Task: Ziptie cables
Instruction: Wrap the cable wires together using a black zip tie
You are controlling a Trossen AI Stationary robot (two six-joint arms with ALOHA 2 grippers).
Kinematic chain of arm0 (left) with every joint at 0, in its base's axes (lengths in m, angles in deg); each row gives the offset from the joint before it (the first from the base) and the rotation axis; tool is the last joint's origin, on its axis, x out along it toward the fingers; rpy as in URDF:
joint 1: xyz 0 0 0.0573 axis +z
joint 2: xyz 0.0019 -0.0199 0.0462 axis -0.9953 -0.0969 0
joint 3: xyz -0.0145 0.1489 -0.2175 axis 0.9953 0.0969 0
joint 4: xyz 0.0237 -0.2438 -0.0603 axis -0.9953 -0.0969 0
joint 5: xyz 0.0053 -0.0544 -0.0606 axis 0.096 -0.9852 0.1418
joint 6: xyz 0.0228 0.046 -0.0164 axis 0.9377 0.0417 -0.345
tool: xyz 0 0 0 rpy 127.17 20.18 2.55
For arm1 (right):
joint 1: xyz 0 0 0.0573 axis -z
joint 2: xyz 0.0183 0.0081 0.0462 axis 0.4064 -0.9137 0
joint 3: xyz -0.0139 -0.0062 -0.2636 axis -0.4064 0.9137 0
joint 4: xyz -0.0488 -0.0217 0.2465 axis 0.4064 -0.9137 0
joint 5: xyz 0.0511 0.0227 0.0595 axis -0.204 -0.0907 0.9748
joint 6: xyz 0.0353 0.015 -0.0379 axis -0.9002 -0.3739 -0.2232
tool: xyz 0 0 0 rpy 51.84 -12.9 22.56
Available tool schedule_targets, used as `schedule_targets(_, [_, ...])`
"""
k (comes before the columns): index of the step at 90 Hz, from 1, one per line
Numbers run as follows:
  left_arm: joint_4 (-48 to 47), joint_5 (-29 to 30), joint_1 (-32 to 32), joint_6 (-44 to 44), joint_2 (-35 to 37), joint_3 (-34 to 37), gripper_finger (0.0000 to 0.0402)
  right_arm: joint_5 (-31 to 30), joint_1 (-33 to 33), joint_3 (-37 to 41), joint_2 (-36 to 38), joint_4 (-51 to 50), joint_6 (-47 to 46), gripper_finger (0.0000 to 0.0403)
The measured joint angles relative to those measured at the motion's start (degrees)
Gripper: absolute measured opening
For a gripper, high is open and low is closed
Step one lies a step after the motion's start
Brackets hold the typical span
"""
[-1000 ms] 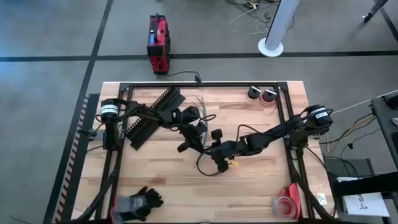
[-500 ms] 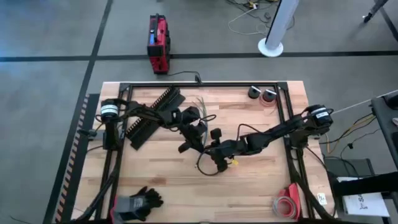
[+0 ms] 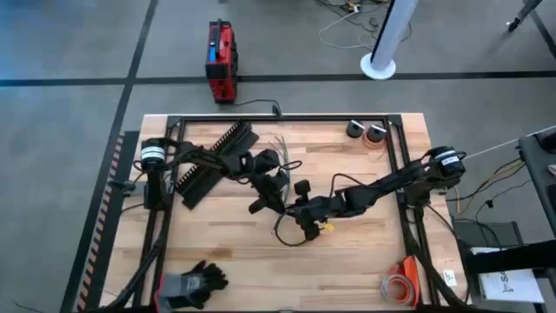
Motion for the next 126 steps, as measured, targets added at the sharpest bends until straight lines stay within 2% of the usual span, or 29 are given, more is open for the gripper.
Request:
schedule_targets(19, [0.02, -0.01, -0.42, -0.25, 0.00, 0.00, 0.0000, 0.04, 0.00, 0.00, 0.00, 0.07, -0.29, 0.0074])
schedule_targets(43, [0.04, 0.46, -0.46, -0.27, 0.00, 0.00, 0.0000, 1.95, 0.00, -0.39, 0.00, -0.15, -0.39, 0.0007])
schedule_targets(70, [-0.36, 0.47, 0.07, -3.06, 0.42, 0.02, 0.0003, 2.06, 0.00, -0.54, 0.00, -0.39, -3.86, 0.0003])
schedule_targets(94, [-6.63, 1.09, 2.35, -0.15, 4.27, 0.07, 0.0035, -1.99, 0.12, -0.72, 0.00, -2.87, -10.44, 0.0001])
schedule_targets(107, [-14.07, 2.18, 3.53, 2.23, 6.91, 0.24, 0.0051, -2.50, 0.77, -0.70, 0.00, -3.47, -14.31, 0.0000])
schedule_targets(116, [-18.85, 3.97, 4.19, 4.10, 9.52, 0.26, 0.0057, -4.76, 1.43, -0.68, 0.20, -4.03, -17.09, 0.0000])
schedule_targets(126, [-19.42, 8.33, 4.28, 4.49, 12.69, 1.69, 0.0061, -6.79, 2.44, -0.66, 1.32, -5.95, -19.96, 0.0000])
